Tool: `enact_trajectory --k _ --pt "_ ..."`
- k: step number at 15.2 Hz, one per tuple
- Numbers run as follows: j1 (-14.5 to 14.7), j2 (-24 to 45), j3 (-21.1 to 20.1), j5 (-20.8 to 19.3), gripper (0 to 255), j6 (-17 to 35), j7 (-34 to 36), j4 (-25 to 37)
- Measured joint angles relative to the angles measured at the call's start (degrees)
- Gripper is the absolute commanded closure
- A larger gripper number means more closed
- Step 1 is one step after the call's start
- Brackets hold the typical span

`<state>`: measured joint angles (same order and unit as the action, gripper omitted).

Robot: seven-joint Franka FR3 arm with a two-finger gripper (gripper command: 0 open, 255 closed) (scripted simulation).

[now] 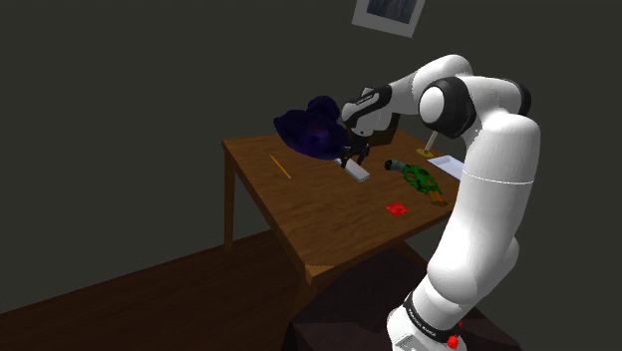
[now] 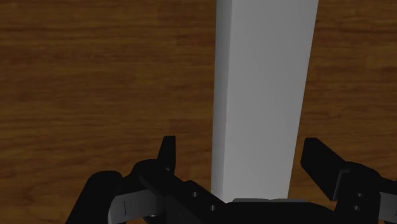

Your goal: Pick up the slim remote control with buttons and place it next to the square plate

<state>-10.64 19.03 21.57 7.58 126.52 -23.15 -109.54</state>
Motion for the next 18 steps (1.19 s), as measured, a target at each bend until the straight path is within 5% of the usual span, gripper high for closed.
enact_trajectory --k 1,18 --pt "0.04 -0.02 0.00 -0.02 255 0.03 0.03 -0.09" --pt "0.48 -1.95 0.28 -1.07 255 -3.77 0.67 1.86"
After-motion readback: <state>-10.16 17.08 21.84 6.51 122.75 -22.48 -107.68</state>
